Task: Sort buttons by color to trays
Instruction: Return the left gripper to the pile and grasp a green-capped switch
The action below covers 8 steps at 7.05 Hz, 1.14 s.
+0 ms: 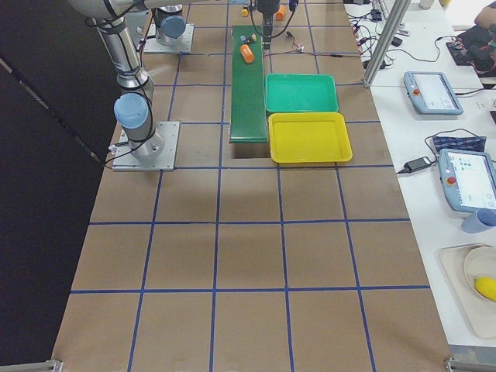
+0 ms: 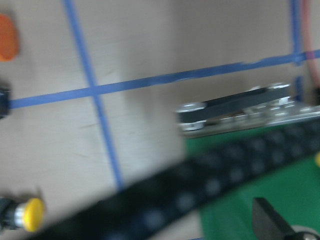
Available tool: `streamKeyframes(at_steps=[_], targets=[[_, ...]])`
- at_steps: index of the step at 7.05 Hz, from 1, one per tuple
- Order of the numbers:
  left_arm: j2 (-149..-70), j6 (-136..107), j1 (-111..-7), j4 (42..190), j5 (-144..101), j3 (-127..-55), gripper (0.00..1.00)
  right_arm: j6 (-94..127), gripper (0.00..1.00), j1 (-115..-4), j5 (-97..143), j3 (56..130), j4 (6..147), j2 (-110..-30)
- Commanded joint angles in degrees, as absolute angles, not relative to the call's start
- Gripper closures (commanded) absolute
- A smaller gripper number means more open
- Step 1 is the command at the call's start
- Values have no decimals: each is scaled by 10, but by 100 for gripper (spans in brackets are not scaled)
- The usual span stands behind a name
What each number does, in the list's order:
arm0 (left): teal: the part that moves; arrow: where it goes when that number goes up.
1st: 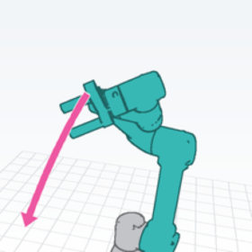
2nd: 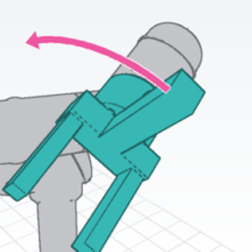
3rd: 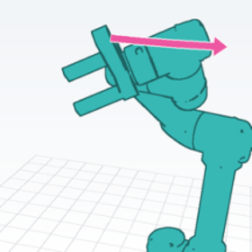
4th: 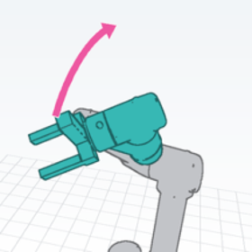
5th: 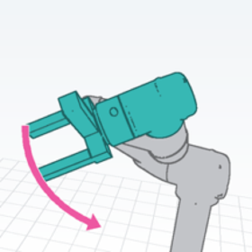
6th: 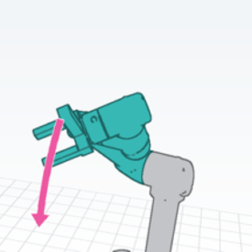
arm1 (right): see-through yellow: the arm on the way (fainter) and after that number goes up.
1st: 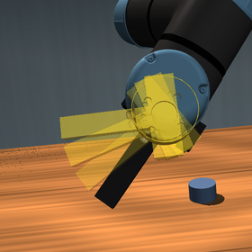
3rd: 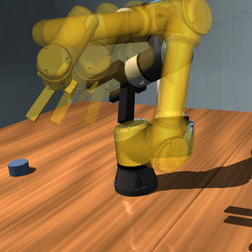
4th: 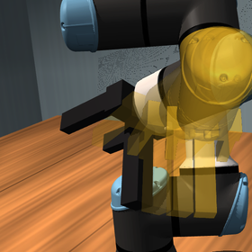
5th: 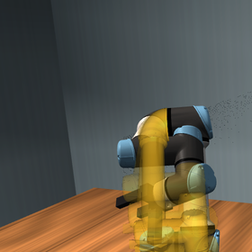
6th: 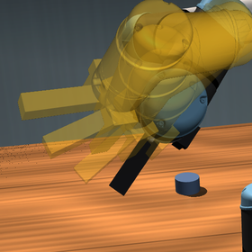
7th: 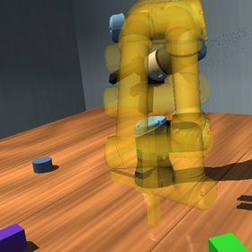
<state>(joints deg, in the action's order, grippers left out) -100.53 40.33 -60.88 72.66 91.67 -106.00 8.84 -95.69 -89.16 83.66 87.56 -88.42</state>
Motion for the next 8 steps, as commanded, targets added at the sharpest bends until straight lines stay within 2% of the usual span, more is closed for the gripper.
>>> streamKeyframes(at_steps=[1, 3, 8], targets=[[-1053, 576, -507, 647, 932, -1061, 0, 74, 0, -955, -895, 836, 875, -884], [-1104, 668, -467, 570, 933, -1059, 0, 46, 0, -951, -895, 837, 864, -890], [-1148, 748, -462, 519, 932, -1051, 0, 47, 0, -949, -896, 837, 860, -891]])
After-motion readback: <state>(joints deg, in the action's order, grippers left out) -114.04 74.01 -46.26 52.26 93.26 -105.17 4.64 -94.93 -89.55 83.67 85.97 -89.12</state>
